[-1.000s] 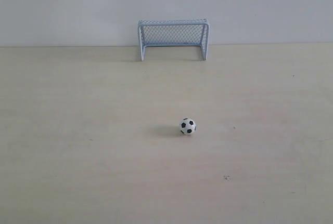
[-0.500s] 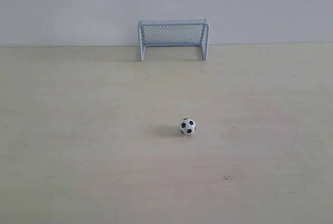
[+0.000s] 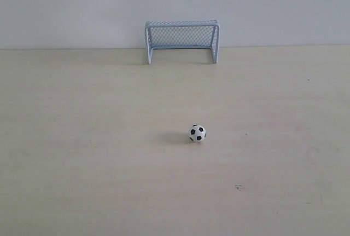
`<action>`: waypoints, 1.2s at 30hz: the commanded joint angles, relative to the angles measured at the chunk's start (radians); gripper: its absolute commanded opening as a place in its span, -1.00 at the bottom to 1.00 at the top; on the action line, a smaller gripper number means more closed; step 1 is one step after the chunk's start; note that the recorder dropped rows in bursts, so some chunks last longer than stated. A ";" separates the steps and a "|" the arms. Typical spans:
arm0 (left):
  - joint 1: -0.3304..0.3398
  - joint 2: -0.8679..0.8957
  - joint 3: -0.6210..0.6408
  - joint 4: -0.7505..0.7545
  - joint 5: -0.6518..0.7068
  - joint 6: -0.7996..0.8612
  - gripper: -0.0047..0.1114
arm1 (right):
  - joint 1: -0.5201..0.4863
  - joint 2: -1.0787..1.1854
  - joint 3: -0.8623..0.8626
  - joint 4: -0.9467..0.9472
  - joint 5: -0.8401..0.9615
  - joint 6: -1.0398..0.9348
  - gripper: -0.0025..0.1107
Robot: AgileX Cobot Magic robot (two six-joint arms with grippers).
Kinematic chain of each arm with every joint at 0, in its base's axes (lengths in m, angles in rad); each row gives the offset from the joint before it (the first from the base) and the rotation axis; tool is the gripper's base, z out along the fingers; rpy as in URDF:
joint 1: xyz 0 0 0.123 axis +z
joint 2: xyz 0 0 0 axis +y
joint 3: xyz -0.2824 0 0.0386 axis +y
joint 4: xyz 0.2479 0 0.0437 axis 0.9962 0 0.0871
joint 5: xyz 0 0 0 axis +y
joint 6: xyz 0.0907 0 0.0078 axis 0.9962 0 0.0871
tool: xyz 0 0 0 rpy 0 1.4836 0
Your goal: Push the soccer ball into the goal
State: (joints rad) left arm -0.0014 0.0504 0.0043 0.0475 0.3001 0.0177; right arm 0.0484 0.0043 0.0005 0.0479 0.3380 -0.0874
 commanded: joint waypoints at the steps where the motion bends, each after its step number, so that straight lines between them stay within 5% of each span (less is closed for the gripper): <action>1: -0.008 -0.004 -0.004 -0.007 -0.012 -0.009 -0.81 | -0.007 -0.004 0.000 0.001 -0.003 0.001 -0.96; 36: -0.008 -0.004 -0.004 -0.007 -0.012 -0.009 -0.81 | -0.007 -0.004 -0.028 -0.005 -0.391 0.001 -0.96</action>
State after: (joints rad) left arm -0.0014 0.0504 0.0043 0.0475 0.3001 0.0177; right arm 0.0484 0.0043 -0.0016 0.0479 -0.0545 -0.0874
